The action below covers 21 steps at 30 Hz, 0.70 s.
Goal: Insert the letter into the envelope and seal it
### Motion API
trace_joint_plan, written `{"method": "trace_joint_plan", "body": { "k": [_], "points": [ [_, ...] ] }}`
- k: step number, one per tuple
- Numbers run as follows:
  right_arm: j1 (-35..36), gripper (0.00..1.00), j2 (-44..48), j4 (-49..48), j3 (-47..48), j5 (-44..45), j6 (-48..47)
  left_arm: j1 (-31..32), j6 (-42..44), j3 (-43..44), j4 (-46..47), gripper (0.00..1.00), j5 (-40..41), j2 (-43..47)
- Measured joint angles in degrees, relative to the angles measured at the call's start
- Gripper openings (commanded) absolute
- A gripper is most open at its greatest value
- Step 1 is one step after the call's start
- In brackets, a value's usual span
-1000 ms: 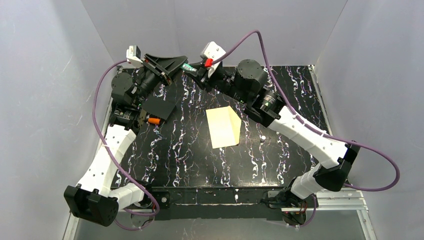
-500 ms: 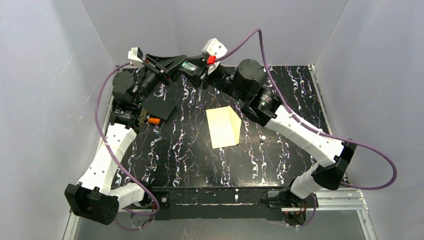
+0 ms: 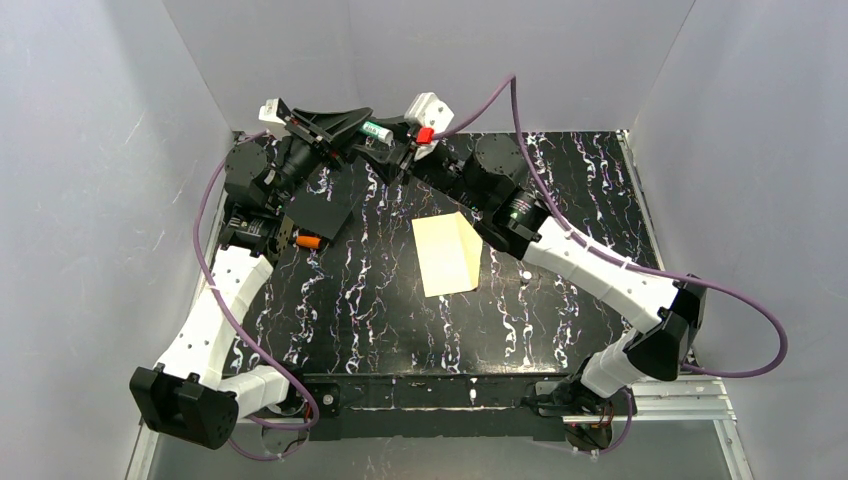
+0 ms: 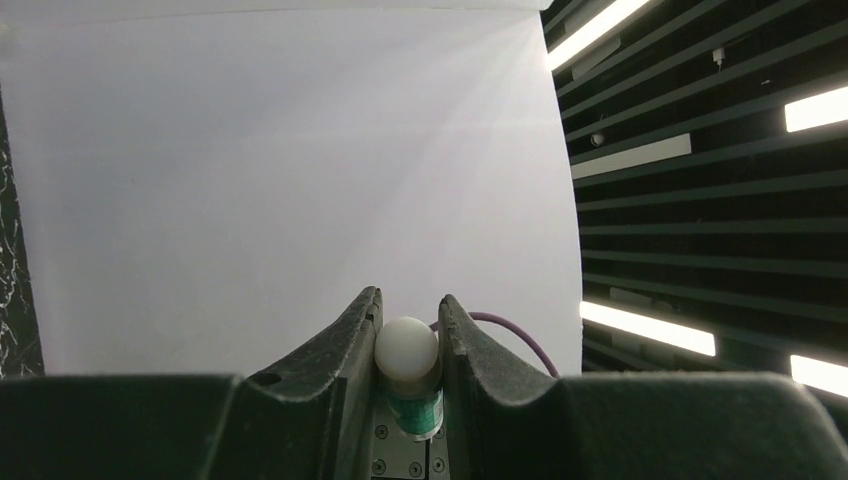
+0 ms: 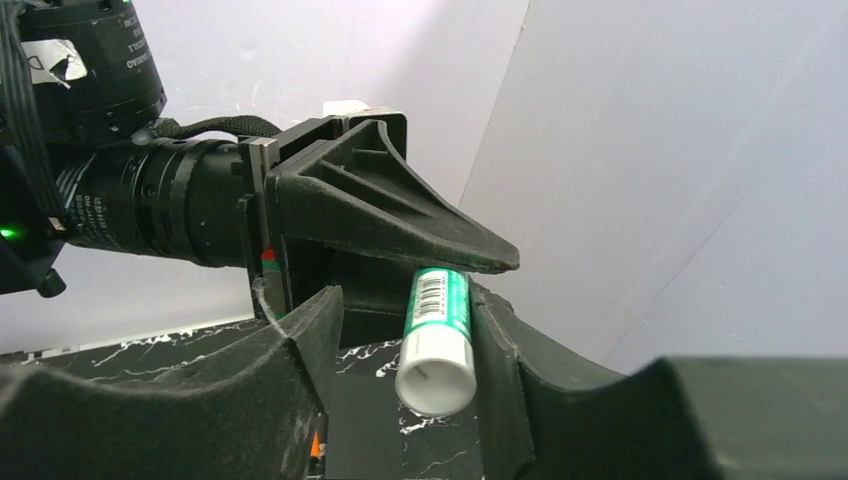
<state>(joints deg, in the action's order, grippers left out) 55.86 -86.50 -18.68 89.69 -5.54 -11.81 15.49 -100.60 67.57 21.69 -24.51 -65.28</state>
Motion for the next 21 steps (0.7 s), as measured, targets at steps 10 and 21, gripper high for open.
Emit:
{"method": "trace_joint_plan", "body": {
  "k": [10,21],
  "points": [
    [-0.8,0.33,0.2,-3.6,-0.6,-0.6,0.5,0.0,-3.6,0.0,2.1,0.00,-1.0,-0.1],
    [-0.9,0.33,-1.1,-5.3,1.1,-1.3,0.5,0.0,-6.4,0.0,4.5,0.00,-1.4,-0.4]
  ]
}}
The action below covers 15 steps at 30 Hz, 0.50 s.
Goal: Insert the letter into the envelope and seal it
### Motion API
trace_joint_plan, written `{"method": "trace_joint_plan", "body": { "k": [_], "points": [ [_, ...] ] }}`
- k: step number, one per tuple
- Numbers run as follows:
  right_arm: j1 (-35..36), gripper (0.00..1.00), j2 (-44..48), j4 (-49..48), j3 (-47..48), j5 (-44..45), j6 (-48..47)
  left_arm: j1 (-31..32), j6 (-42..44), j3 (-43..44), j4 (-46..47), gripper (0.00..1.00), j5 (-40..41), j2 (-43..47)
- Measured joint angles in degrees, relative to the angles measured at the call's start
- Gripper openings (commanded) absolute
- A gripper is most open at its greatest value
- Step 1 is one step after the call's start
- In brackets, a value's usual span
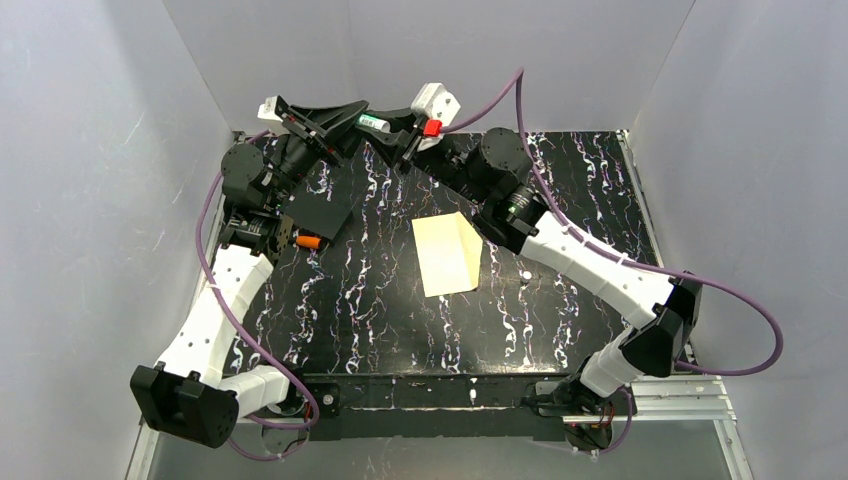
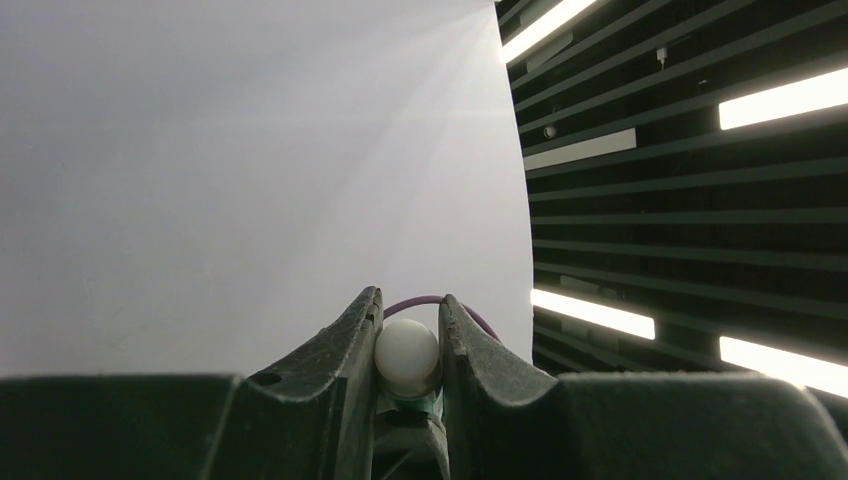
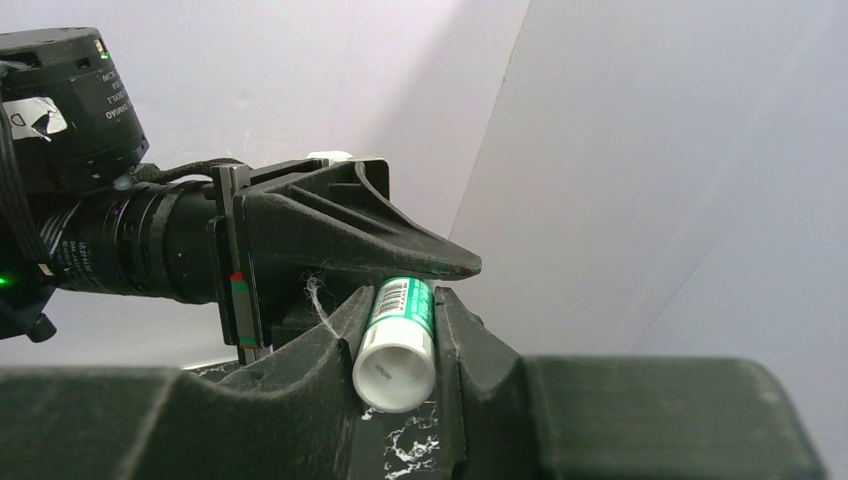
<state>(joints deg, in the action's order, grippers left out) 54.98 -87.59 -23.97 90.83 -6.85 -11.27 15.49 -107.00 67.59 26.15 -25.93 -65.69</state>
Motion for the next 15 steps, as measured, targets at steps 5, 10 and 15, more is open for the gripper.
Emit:
{"method": "trace_joint_plan", "body": {
  "k": [5,10,15],
  "points": [
    [-0.1,0.17,-0.6,0.2,1.0,-0.4,0.0,-0.3,-0.4,0.0,0.4,0.00,0.3,0.0],
    [-0.1,0.01,-1.0,1.7,2.3,-0.6,0.0,-0.3,-0.7,0.0,0.7,0.04,0.5,0.0],
    [-0.1,0.01,-1.1,3.9,3.5,0.2,0.6,-0.3,0.6,0.0,0.8,0.67,0.6,0.0]
  ]
}}
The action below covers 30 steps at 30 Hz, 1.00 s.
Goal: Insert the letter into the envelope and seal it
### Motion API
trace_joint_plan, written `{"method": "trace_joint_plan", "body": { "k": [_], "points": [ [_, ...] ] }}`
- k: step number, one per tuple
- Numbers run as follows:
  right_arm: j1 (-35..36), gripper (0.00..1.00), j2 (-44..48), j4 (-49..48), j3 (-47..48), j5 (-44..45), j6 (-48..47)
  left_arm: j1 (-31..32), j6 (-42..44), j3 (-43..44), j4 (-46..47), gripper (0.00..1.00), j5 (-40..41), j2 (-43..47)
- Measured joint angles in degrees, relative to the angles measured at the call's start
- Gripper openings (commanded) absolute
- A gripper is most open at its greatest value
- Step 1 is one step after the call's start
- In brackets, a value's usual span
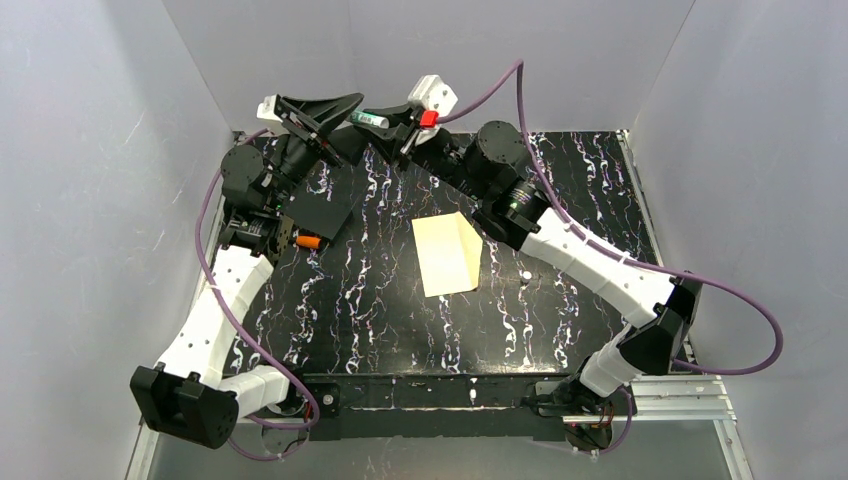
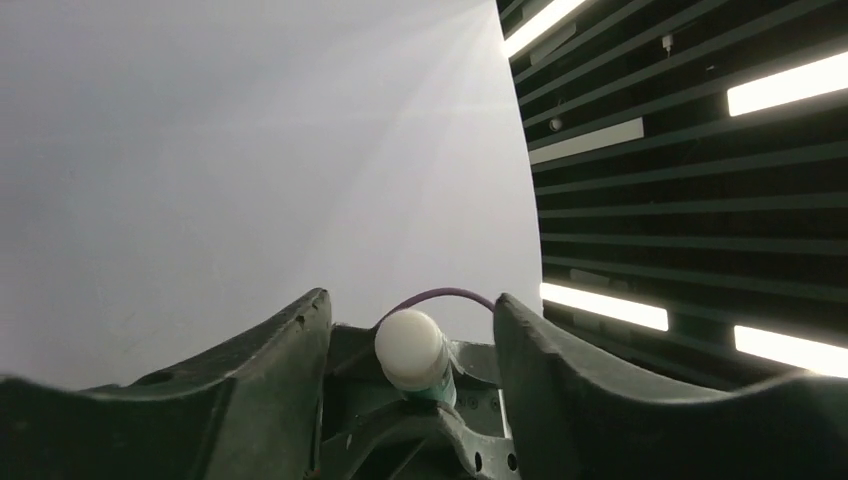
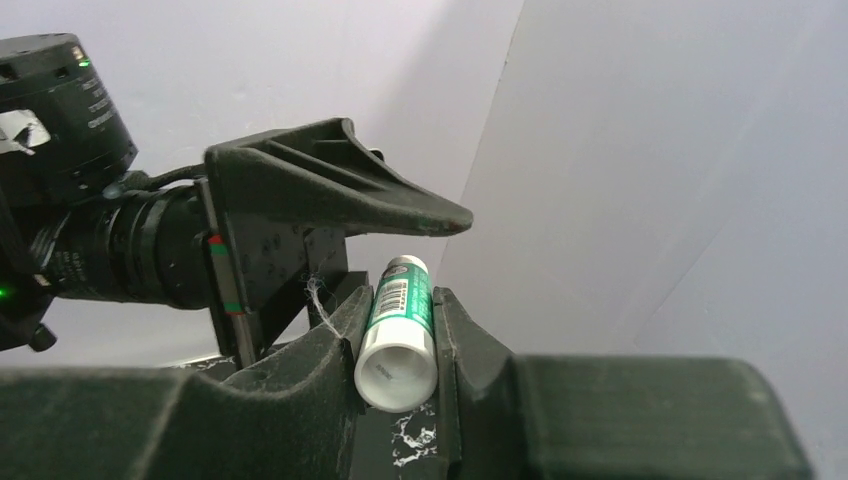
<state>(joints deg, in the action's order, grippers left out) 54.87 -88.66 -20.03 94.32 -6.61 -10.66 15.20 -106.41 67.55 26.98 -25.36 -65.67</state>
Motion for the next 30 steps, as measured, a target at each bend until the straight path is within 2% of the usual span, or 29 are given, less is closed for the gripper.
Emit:
{"method": "trace_joint_plan", "body": {
  "k": [2,5,6,7,10,13,18,21,23,25,28,30],
  "points": [
    [0.0,0.01,0.0,1.3,0.4,1.4,0.5,0.1,2.4,-0.5,-0.2,0.76,0.0,0.5],
    [0.1,0.01,0.2,4.3,0.5,5.4,2.2,0.2,8.6,-1.5,-3.5,0.83,0.1,2.3],
    [0.1,0.01,0.3,5.5,0.5,6.8,3.0,0.2,10.5,-1.6,-5.1,0.96,0.1,3.0],
    [0.1,0.01,0.5,7.3,0.5,8.8,3.8,0.2,12.9,-2.0,-6.7,0.98,0.1,3.9],
    [-0.2,0.01,1.3,14.0,0.5,15.6,7.8,0.2,21.2,-3.1,-12.7,0.98,-0.2,7.4],
    [-1.4,0.01,1.6,22.5,0.9,21.3,12.7,0.1,34.1,-2.9,-23.7,0.98,1.1,10.4],
    [-3.7,0.01,1.6,39.9,-1.0,28.5,24.5,0.1,55.7,-2.4,-45.6,0.98,12.4,13.0],
    [-3.8,0.01,3.2,44.9,-9.0,30.1,31.2,-0.2,66.5,-2.3,-55.5,0.98,18.4,12.0],
    [-3.8,0.01,4.0,48.5,-15.8,30.5,35.3,-0.3,71.2,-2.1,-59.4,0.90,20.0,10.1],
    [-3.7,0.01,3.7,50.8,-20.2,30.5,38.0,-0.5,74.3,-2.3,-60.4,0.76,18.2,7.6],
    [-3.8,0.01,1.9,53.2,-22.9,30.4,40.9,-0.5,74.3,-4.3,-57.6,0.56,12.2,3.7],
    [-3.8,0.01,-0.1,51.8,-22.9,30.5,41.9,-0.5,72.2,-5.4,-54.3,0.47,6.8,-0.6]
  ]
}}
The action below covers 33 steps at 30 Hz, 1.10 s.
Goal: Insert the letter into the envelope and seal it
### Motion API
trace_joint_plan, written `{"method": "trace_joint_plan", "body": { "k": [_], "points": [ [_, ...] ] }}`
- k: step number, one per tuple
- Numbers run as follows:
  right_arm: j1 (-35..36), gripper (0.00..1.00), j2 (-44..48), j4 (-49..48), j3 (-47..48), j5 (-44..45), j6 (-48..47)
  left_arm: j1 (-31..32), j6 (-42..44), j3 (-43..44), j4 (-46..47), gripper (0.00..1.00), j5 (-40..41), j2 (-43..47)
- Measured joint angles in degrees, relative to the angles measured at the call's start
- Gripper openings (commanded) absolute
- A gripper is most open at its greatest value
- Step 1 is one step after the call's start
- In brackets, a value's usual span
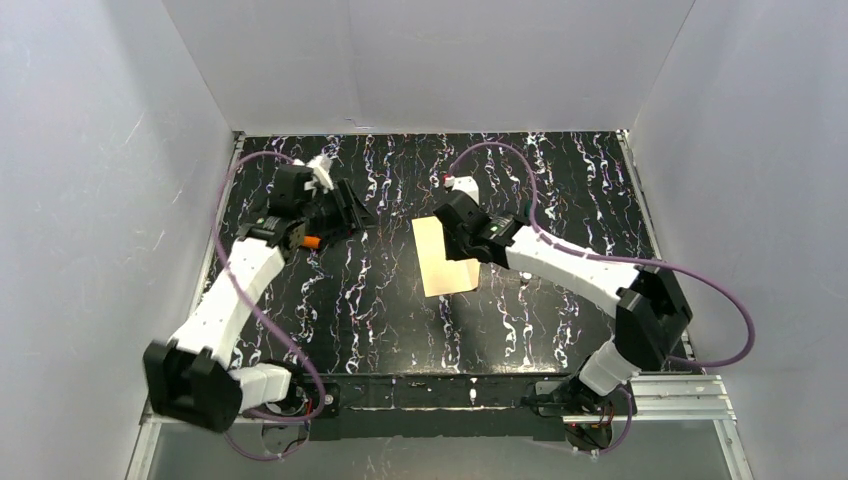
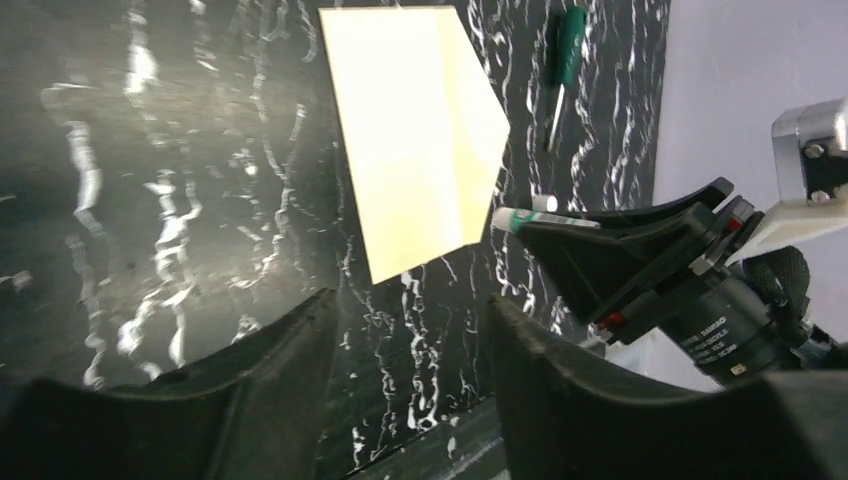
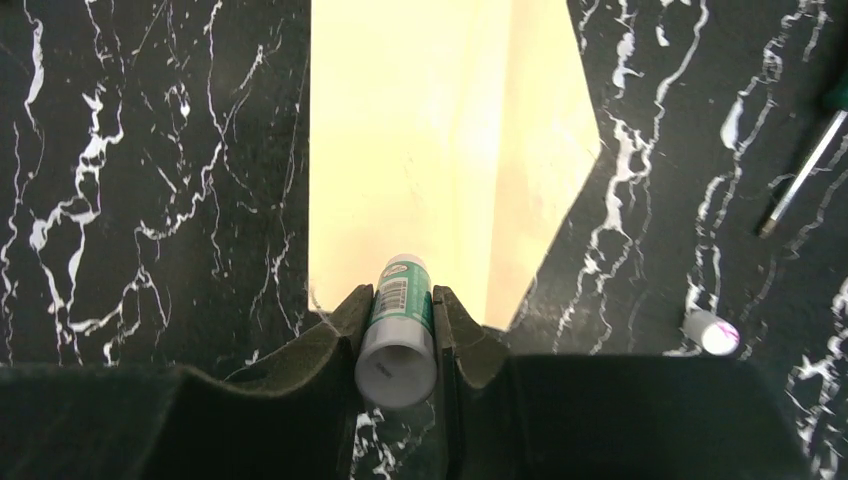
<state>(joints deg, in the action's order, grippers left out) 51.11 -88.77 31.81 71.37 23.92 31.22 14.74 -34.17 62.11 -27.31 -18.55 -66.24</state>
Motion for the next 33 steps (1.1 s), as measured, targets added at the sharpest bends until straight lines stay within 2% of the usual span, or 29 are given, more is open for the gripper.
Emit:
{"method": "trace_joint_plan", "body": {
  "k": [2,5,10,13,21,33],
  "points": [
    [-0.2,0.01,-1.9,-1.9,-0.1,-0.1,0.5,0.2,-2.2,-0.5,4.3,0.41,-4.4,-6.1],
    [-1.0,0.01,-4.9,-5.4,-0.4,-0.8,0.5,0.7,-5.0,0.3,9.5,0.38,-9.9,-17.4],
    [-4.7,0.01,-9.7,-9.4,-0.4,-3.7,0.3,1.7,-8.5,7.5,13.8,0.33,-14.8,-34.4],
    [-6.6,0.01,-11.8,-10.7,-0.4,-5.1,0.1,2.3,-11.1,11.9,17.8,0.26,-16.9,-41.3],
    [-7.1,0.01,-15.9,-12.3,-0.3,-8.9,0.0,4.3,-14.8,17.6,24.3,0.21,-18.4,-51.8],
    [-7.0,0.01,-17.6,-12.8,0.9,-9.3,-1.4,5.8,-14.9,17.7,23.4,0.17,-16.8,-56.6]
  ]
}}
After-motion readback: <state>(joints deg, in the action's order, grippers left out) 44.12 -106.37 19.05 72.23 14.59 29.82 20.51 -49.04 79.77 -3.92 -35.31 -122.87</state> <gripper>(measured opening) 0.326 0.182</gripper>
